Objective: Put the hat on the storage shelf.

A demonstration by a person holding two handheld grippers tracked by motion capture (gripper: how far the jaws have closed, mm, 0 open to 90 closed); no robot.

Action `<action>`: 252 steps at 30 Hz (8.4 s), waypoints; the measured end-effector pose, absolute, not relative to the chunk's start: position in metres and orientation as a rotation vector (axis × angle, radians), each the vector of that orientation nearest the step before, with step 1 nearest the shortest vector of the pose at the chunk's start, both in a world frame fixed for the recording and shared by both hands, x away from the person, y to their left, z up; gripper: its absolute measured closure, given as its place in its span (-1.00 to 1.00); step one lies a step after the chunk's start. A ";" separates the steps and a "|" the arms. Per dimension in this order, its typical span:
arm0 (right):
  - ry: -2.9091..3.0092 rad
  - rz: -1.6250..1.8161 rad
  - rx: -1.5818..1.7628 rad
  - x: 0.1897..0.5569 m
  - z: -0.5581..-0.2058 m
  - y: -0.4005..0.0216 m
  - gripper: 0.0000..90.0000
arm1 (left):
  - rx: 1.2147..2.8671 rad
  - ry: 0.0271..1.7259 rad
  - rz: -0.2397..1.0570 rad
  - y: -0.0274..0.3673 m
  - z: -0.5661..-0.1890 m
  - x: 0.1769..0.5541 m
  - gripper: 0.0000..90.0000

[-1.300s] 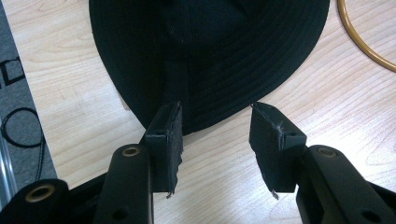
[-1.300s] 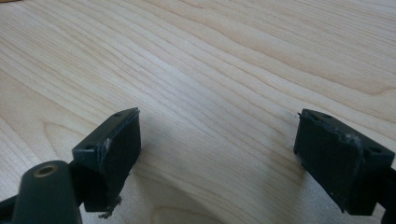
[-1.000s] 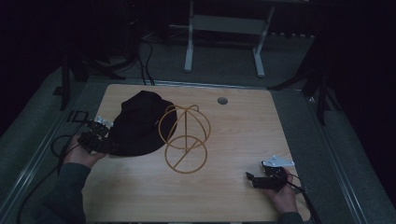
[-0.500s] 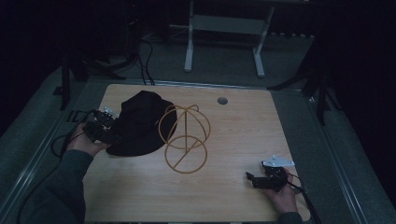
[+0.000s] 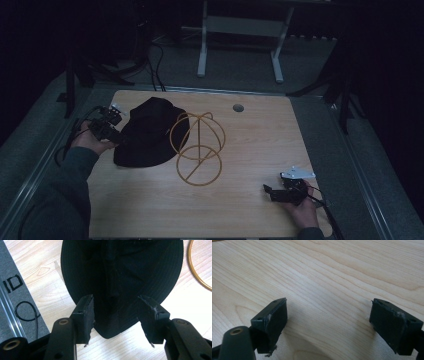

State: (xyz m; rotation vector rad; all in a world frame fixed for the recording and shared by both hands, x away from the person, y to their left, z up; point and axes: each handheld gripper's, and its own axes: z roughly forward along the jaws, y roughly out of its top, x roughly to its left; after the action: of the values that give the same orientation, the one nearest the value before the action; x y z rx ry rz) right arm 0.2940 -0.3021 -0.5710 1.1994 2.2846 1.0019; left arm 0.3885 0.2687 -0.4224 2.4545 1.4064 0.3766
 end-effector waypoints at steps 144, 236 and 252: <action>2.289 1.005 1.194 0.292 -0.571 -0.304 -0.67 | 2.384 1.303 0.294 0.265 -0.375 0.406 0.97; 2.288 1.005 1.192 0.292 -0.571 -0.304 -0.67 | 2.284 1.203 0.394 0.300 -0.300 0.361 0.97; 2.289 1.004 1.191 0.292 -0.571 -0.304 -0.67 | 2.280 1.172 0.389 0.306 -0.287 0.352 0.96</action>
State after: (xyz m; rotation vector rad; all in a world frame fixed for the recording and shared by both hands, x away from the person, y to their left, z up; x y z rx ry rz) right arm 0.2924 -0.3038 -0.5710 1.1910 2.2889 1.0038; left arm 0.3519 0.3060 -0.2872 2.2800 1.1718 0.3894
